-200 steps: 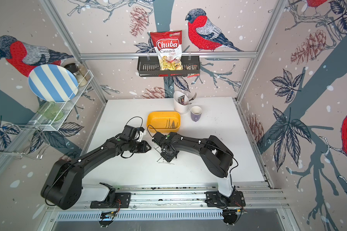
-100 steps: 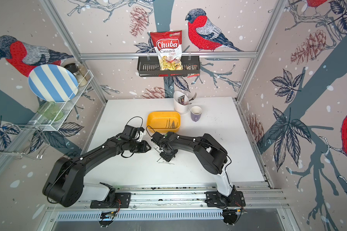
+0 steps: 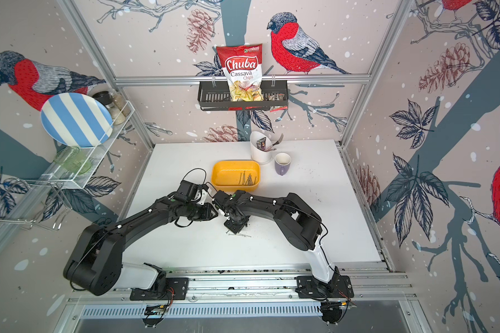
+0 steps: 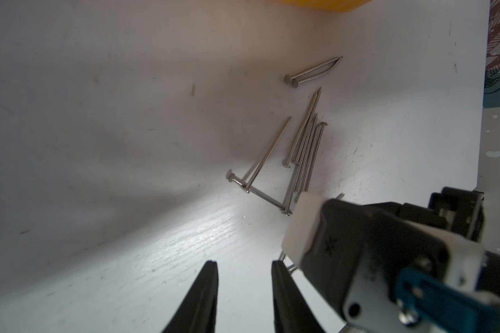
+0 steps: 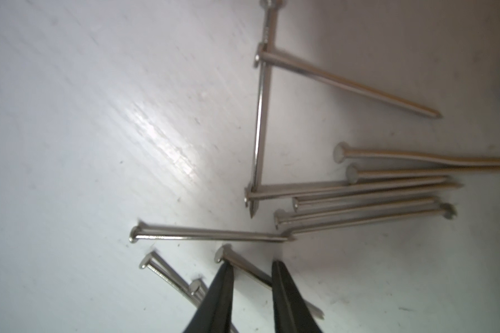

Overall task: Put the nails on the desktop into the storage box
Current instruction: Pick up the nail from the center of the board.

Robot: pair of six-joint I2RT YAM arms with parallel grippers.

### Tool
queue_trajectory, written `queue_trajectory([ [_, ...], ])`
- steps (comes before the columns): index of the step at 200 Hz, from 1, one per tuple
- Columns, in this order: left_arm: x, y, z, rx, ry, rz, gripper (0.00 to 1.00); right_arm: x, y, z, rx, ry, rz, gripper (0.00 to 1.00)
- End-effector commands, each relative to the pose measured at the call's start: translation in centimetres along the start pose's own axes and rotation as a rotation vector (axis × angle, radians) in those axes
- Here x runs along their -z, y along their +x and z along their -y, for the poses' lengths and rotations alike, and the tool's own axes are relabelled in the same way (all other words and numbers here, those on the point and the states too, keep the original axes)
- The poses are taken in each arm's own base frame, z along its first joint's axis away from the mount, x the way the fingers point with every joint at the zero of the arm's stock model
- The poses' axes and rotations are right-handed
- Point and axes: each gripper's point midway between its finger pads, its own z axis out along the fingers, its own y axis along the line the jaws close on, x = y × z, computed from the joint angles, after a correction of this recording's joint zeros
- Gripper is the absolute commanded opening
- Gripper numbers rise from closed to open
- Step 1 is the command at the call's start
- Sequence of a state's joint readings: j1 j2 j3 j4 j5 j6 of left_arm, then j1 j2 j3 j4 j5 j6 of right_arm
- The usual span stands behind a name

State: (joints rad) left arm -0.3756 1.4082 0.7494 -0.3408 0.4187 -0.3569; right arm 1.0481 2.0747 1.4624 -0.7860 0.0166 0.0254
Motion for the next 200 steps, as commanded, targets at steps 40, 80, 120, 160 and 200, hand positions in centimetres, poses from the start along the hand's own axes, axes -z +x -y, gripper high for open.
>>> queue_trajectory([
  [40, -0.3, -0.6, 0.3, -0.03, 0.024, 0.01, 0.35, -1.9, 3.4, 0.5, -0.027, 0.018, -0.091, 0.14],
  [80, -0.4, -0.5, 0.3, -0.029, 0.026, 0.008, 0.35, -2.1, 5.3, 1.8, -0.089, 0.025, -0.096, 0.1],
  [120, -0.5, -0.5, 0.3, -0.027, 0.031, 0.004, 0.35, -2.5, 7.3, 3.2, -0.147, 0.037, -0.112, 0.06],
  [160, -0.7, -0.6, 0.3, -0.024, 0.036, 0.002, 0.35, -2.3, 7.9, 4.5, -0.242, 0.023, -0.088, 0.0],
  [200, -0.6, -0.7, 0.4, -0.027, 0.037, 0.004, 0.35, 0.0, 5.7, 5.6, -0.359, -0.056, 0.028, 0.0],
])
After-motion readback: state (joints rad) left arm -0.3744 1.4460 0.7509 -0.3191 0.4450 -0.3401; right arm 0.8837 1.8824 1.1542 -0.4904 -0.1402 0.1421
